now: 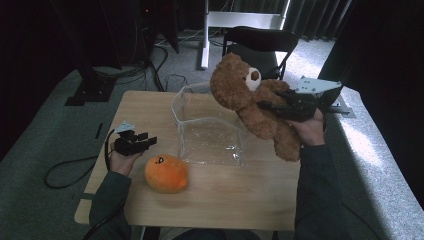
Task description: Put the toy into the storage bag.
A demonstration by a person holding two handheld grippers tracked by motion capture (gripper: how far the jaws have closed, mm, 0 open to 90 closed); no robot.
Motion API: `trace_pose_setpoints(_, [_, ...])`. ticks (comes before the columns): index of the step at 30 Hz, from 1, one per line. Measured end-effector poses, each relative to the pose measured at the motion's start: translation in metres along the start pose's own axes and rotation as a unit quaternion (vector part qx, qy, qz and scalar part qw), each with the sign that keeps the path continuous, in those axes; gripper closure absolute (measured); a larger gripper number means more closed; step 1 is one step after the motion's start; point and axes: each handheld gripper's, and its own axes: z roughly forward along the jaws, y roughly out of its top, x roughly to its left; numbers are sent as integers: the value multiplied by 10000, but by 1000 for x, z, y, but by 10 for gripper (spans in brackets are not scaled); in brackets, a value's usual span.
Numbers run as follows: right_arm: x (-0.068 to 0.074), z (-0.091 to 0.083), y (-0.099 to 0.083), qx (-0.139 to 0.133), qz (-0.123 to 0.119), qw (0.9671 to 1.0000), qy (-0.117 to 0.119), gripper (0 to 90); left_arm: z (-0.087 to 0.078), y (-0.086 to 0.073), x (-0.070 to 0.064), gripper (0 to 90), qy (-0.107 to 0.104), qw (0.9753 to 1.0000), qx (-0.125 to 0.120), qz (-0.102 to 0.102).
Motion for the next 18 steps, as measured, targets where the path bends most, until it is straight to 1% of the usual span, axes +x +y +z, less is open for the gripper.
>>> trace_pose_setpoints(6, [-5, 5, 4, -124, 53, 9999, 69, 566, 2, 3, -2, 479, -21, 10000, 20, 60])
trace_pose_setpoints(12, [-5, 13, 8, -86, -4, 9999, 85, 566, 3, 6, -3, 480, -28, 10000, 9, 78])
trace_pose_setpoints(18, [-6, 22, 12, -104, 5, 9999, 136, 566, 3, 10, -5, 480, -40, 9999, -19, 110])
